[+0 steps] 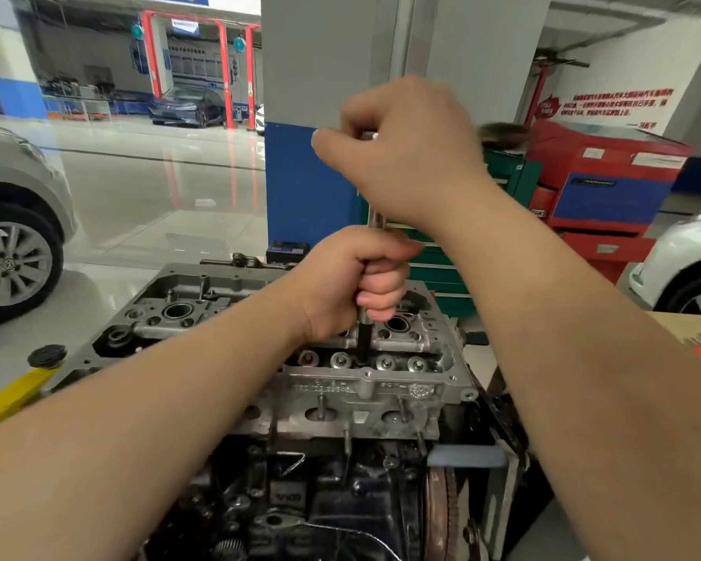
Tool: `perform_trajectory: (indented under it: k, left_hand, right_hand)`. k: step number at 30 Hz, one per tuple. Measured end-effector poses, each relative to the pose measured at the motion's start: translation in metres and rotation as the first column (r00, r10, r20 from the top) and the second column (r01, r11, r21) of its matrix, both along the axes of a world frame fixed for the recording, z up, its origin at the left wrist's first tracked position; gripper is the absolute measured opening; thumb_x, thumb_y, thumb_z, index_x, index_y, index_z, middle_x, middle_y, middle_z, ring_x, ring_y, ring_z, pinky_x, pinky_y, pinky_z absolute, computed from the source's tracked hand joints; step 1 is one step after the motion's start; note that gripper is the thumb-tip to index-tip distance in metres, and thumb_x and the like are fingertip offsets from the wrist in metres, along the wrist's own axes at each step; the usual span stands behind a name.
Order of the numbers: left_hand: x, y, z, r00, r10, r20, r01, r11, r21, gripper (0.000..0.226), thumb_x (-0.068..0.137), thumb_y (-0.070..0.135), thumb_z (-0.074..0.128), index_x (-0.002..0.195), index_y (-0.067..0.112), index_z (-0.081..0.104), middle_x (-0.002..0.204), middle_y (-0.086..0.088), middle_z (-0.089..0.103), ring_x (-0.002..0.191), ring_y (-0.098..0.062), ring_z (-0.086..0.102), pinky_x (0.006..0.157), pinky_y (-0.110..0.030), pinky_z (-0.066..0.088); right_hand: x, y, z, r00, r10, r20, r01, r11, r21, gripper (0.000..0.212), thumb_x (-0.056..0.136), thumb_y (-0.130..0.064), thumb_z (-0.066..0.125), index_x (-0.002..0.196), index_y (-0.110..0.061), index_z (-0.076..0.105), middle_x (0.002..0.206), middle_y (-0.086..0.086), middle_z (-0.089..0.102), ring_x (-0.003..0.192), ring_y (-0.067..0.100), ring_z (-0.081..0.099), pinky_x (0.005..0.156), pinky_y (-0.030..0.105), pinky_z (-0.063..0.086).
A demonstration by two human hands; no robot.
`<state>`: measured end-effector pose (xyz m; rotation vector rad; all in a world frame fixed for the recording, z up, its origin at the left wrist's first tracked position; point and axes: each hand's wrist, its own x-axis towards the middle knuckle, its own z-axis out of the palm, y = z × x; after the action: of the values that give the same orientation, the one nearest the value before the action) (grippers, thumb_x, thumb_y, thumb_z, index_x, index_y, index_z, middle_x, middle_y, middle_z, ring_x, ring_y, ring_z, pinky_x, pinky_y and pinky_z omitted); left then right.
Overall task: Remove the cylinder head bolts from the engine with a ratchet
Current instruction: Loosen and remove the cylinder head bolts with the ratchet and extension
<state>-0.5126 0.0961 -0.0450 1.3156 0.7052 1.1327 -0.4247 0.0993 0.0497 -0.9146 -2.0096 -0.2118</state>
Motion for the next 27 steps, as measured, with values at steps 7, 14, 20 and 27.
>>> perform_trajectory:
  k: [7, 14, 20, 27]
  left_hand:
    - [0.016, -0.011, -0.011, 0.849, 0.528, 0.019, -0.523, 0.835, 0.172, 0.032, 0.081, 0.018, 0.061, 0.068, -0.009, 0.050, 0.058, -0.013, 0.049, 0.049, -0.019, 0.043, 0.046, -0.020, 0.037]
    - [0.021, -0.008, -0.009, 0.877, 0.476, -0.063, -0.464, 0.875, 0.137, 0.028, 0.074, 0.013, 0.045, 0.054, 0.027, 0.031, 0.051, 0.002, 0.025, 0.053, -0.017, 0.024, 0.052, -0.028, 0.030]
    - [0.004, -0.001, 0.001, 0.972, 0.198, -0.124, -0.192, 0.980, 0.058, 0.033, 0.079, 0.024, 0.058, 0.053, 0.013, 0.041, 0.045, -0.003, 0.035, 0.043, -0.020, 0.033, 0.049, -0.028, 0.035]
    - [0.029, -0.011, -0.013, 0.728, 0.686, -0.002, -0.670, 0.711, 0.214, 0.035, 0.084, -0.001, 0.044, 0.057, 0.019, 0.034, 0.054, -0.004, 0.030, 0.054, -0.017, 0.024, 0.044, -0.029, 0.025]
  right_hand:
    - [-0.009, 0.006, -0.004, 0.991, -0.134, -0.024, 0.134, 0.991, 0.014, 0.041, 0.092, -0.030, 0.056, 0.057, -0.013, 0.040, 0.059, 0.008, 0.039, 0.064, 0.023, 0.038, 0.058, 0.035, 0.031]
    - [-0.006, -0.004, -0.009, 0.925, -0.378, 0.016, 0.358, 0.888, 0.290, 0.038, 0.085, -0.046, 0.051, 0.065, -0.014, 0.052, 0.055, 0.001, 0.041, 0.061, 0.027, 0.044, 0.048, 0.030, 0.021]
    - [0.005, 0.009, -0.004, 0.924, 0.275, -0.266, -0.313, 0.943, -0.110, 0.037, 0.090, -0.012, 0.064, 0.058, 0.006, 0.056, 0.060, 0.026, 0.052, 0.058, 0.019, 0.041, 0.059, 0.034, 0.035]
    - [-0.014, -0.015, -0.010, 0.876, -0.481, 0.048, 0.447, 0.843, 0.299, 0.040, 0.085, -0.039, 0.050, 0.057, -0.021, 0.027, 0.056, -0.006, 0.027, 0.062, 0.028, 0.038, 0.050, 0.028, 0.011]
